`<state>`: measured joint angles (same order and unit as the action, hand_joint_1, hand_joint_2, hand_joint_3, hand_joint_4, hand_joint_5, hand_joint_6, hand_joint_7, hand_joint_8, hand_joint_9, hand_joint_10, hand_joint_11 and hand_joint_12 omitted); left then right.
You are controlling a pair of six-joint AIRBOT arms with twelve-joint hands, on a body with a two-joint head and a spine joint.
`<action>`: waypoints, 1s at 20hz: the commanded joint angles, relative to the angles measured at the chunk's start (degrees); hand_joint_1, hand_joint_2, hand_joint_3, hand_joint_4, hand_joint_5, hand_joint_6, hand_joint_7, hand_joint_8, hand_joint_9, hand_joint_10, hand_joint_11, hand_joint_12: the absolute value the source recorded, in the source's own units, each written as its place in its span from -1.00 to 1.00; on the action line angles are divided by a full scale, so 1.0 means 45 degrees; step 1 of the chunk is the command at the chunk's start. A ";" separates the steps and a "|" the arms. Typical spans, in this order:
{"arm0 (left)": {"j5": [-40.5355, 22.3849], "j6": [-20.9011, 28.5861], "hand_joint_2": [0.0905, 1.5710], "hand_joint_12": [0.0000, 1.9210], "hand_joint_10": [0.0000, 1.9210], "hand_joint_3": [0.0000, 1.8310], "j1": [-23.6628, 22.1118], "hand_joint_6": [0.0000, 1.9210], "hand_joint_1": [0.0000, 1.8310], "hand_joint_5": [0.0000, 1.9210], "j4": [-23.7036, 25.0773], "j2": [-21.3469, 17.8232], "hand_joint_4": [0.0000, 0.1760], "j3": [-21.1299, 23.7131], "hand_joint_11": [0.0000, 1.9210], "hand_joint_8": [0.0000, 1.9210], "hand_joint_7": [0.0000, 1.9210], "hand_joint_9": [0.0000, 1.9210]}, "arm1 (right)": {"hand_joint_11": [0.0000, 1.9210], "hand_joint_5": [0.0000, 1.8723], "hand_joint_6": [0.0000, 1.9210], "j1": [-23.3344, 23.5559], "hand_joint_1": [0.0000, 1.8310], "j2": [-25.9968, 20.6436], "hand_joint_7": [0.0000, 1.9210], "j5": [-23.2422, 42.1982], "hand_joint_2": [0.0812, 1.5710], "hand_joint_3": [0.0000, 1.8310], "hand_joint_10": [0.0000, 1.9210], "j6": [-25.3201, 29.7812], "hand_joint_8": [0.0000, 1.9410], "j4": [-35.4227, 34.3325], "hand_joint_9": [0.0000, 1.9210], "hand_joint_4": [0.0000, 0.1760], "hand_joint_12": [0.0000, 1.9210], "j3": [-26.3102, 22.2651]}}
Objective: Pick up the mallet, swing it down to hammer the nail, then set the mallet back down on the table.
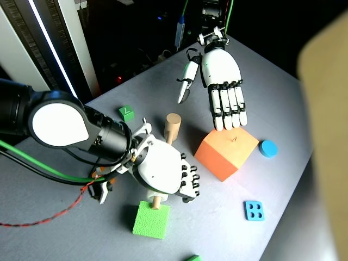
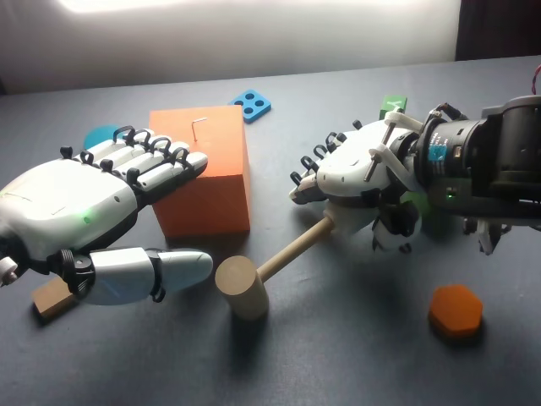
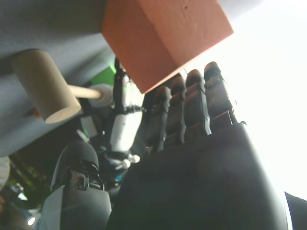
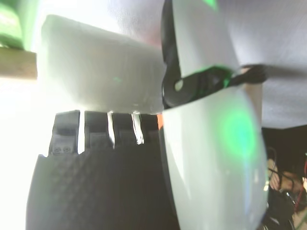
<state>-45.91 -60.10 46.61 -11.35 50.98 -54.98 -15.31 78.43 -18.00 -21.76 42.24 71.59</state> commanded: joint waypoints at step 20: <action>-0.1399 0.0965 0.49 -1.00 -1.00 -1.00 0.0331 -1.00 -1.00 -0.94 -0.0221 0.0287 -1.00 -0.0137 -1.00 -1.00 -0.97 -0.99 | -0.79 -0.33 -0.96 -0.0062 0.32 0.0071 -0.26 0.0827 0.21 -1.00 -0.91 0.0190 -0.95 0.0269 -0.28 -1.00 0.14 0.0053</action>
<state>-47.11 -56.03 48.14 -12.67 52.05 -55.33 -15.66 79.02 -16.12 -20.82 42.85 71.77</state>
